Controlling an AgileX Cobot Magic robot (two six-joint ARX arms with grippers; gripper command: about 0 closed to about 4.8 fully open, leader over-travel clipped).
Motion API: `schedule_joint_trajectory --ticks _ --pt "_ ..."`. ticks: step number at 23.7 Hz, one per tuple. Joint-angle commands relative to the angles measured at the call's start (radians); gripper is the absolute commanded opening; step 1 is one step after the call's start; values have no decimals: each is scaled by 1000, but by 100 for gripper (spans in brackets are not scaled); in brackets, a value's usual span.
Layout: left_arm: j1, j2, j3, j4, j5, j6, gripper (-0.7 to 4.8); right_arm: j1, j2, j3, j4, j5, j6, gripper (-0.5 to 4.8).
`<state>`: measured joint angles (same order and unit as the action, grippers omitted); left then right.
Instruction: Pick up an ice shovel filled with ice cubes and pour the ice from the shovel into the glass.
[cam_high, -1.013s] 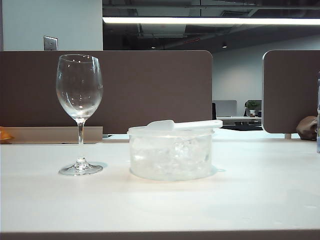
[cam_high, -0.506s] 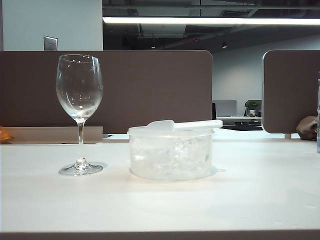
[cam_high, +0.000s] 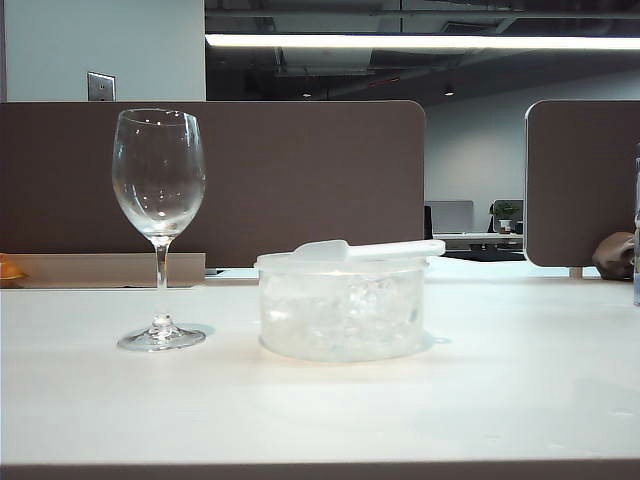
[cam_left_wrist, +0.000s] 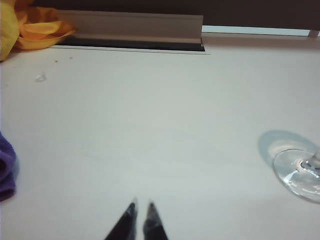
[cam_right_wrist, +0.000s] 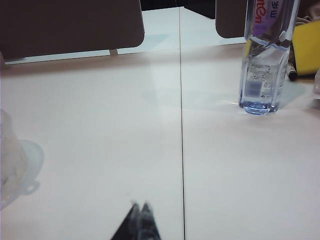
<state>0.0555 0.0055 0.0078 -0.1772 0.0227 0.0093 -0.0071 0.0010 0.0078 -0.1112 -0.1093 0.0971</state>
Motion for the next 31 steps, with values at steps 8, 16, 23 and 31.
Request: schedule_joint_trajectory --ticks 8,16,23,31 --pt "0 0 0 -2 0 2 29 2 1 -7 11 -5 10 -5" --pt "0 0 0 -2 0 2 29 3 1 -7 9 -53 13 -5" --pt "-135 0 0 -2 -33 2 29 3 1 -7 5 -164 157 -5" --pt "-509 0 0 -2 21 2 29 3 1 -7 3 -360 273 4"
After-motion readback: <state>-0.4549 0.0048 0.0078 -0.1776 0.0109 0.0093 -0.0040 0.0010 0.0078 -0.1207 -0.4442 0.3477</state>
